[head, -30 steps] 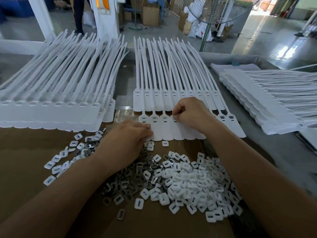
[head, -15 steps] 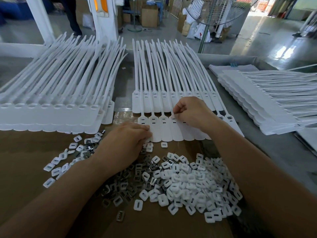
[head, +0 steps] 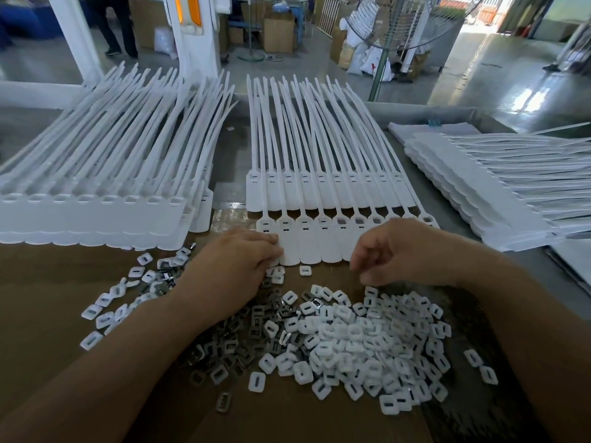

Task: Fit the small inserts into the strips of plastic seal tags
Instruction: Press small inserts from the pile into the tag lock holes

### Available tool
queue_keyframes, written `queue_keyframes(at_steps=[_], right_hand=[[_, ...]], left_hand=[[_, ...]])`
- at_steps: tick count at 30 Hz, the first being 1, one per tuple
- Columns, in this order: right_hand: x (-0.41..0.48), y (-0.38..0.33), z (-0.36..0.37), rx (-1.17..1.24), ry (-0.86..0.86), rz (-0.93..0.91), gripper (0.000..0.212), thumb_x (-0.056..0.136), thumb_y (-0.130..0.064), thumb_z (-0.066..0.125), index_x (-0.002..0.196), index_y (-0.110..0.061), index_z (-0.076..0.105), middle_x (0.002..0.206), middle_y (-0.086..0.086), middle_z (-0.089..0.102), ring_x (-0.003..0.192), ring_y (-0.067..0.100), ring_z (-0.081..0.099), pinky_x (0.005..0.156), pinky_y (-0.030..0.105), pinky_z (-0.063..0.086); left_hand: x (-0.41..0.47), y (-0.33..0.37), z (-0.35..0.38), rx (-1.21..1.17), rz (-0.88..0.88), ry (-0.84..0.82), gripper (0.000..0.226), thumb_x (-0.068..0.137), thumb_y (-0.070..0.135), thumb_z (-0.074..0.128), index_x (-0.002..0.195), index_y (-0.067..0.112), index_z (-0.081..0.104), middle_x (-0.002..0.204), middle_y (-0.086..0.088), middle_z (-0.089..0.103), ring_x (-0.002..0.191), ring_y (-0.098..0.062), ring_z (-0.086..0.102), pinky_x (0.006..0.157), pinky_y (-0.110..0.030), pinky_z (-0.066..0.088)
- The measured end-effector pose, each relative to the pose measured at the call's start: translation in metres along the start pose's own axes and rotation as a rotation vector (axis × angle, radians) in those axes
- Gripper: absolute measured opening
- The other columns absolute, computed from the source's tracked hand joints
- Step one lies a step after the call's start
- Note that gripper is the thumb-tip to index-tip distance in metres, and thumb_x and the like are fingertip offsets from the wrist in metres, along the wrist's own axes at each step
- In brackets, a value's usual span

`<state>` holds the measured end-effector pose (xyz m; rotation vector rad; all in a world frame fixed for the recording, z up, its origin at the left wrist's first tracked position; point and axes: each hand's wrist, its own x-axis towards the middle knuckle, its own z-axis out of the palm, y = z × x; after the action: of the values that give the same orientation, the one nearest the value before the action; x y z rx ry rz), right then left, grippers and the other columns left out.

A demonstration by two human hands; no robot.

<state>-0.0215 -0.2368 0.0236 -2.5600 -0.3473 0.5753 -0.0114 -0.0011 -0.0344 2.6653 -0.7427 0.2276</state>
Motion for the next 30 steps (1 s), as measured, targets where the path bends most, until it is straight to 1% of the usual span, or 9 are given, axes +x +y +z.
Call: queue_keyframes(at_steps=[5, 9, 12, 14, 18, 20, 23, 25, 30], right_hand=[[-0.006, 0.004, 0.004, -0.104, -0.008, 0.076, 0.015, 0.075, -0.026, 0.075, 0.073, -0.033, 0.063, 0.072, -0.016, 0.064, 0.065, -0.009, 0.057, 0.057, 0.005, 0.04], [-0.002, -0.002, 0.007, -0.196, -0.004, 0.082, 0.018, 0.077, -0.027, 0.074, 0.069, -0.033, 0.059, 0.07, -0.017, 0.06, 0.063, -0.008, 0.053, 0.053, 0.002, 0.038], [-0.003, -0.004, 0.006, -0.228, -0.016, 0.089, 0.018, 0.079, -0.027, 0.071, 0.07, -0.032, 0.056, 0.071, -0.016, 0.057, 0.065, -0.005, 0.053, 0.051, 0.004, 0.038], [-0.004, -0.003, 0.005, -0.193, 0.002, 0.09, 0.014, 0.082, -0.025, 0.067, 0.073, -0.029, 0.058, 0.072, -0.012, 0.061, 0.065, -0.002, 0.056, 0.053, 0.007, 0.041], [-0.002, -0.002, 0.003, 0.051, 0.092, 0.107, 0.013, 0.089, -0.015, 0.058, 0.078, -0.021, 0.054, 0.068, -0.001, 0.069, 0.063, 0.005, 0.066, 0.059, 0.02, 0.054], [0.0, 0.0, 0.0, 0.077, 0.144, 0.092, 0.013, 0.086, -0.014, 0.061, 0.077, -0.02, 0.055, 0.067, 0.0, 0.07, 0.063, 0.008, 0.067, 0.065, 0.027, 0.056], [0.005, 0.001, -0.004, 0.144, 0.211, 0.068, 0.012, 0.079, -0.012, 0.07, 0.072, -0.019, 0.062, 0.064, -0.002, 0.07, 0.057, 0.007, 0.064, 0.063, 0.024, 0.053], [0.009, 0.002, -0.004, 0.196, 0.277, 0.071, 0.012, 0.075, -0.009, 0.073, 0.07, -0.018, 0.066, 0.064, -0.002, 0.07, 0.06, 0.008, 0.066, 0.063, 0.022, 0.054], [0.024, 0.006, -0.004, 0.223, 0.447, 0.046, 0.021, 0.076, -0.006, 0.07, 0.077, -0.025, 0.062, 0.068, -0.004, 0.067, 0.064, 0.01, 0.064, 0.066, 0.027, 0.054]], left_hand=[[0.001, 0.0, 0.0, 0.003, 0.012, -0.005, 0.03, 0.093, 0.025, 0.045, 0.12, 0.027, 0.058, 0.131, 0.013, 0.05, 0.122, -0.007, 0.041, 0.094, -0.012, 0.021], [0.003, 0.001, 0.0, 0.006, 0.02, -0.001, 0.03, 0.093, 0.025, 0.045, 0.12, 0.027, 0.058, 0.131, 0.013, 0.051, 0.122, -0.008, 0.042, 0.096, -0.015, 0.023], [0.004, 0.002, 0.0, 0.002, 0.018, 0.003, 0.03, 0.093, 0.025, 0.046, 0.119, 0.027, 0.059, 0.131, 0.013, 0.051, 0.122, -0.008, 0.043, 0.095, -0.014, 0.023], [0.004, 0.002, 0.0, 0.002, 0.018, 0.007, 0.029, 0.093, 0.025, 0.046, 0.119, 0.026, 0.06, 0.13, 0.012, 0.052, 0.121, -0.008, 0.043, 0.093, -0.013, 0.022], [0.004, 0.001, 0.001, 0.004, 0.024, 0.01, 0.029, 0.092, 0.025, 0.047, 0.118, 0.026, 0.06, 0.129, 0.011, 0.053, 0.12, -0.009, 0.044, 0.093, -0.013, 0.022], [0.004, 0.0, 0.001, 0.006, 0.023, 0.009, 0.029, 0.092, 0.025, 0.047, 0.118, 0.026, 0.06, 0.129, 0.012, 0.053, 0.12, -0.008, 0.044, 0.093, -0.013, 0.021], [0.005, 0.0, 0.002, 0.001, 0.015, 0.01, 0.029, 0.092, 0.025, 0.047, 0.118, 0.026, 0.06, 0.129, 0.012, 0.053, 0.12, -0.008, 0.044, 0.093, -0.014, 0.022], [0.005, 0.001, 0.002, 0.004, 0.014, 0.009, 0.029, 0.092, 0.025, 0.047, 0.118, 0.027, 0.06, 0.129, 0.013, 0.052, 0.121, -0.008, 0.043, 0.093, -0.014, 0.022], [0.003, -0.001, 0.002, 0.002, 0.015, 0.004, 0.03, 0.093, 0.025, 0.046, 0.119, 0.027, 0.059, 0.131, 0.013, 0.051, 0.121, -0.007, 0.042, 0.095, -0.014, 0.023]])
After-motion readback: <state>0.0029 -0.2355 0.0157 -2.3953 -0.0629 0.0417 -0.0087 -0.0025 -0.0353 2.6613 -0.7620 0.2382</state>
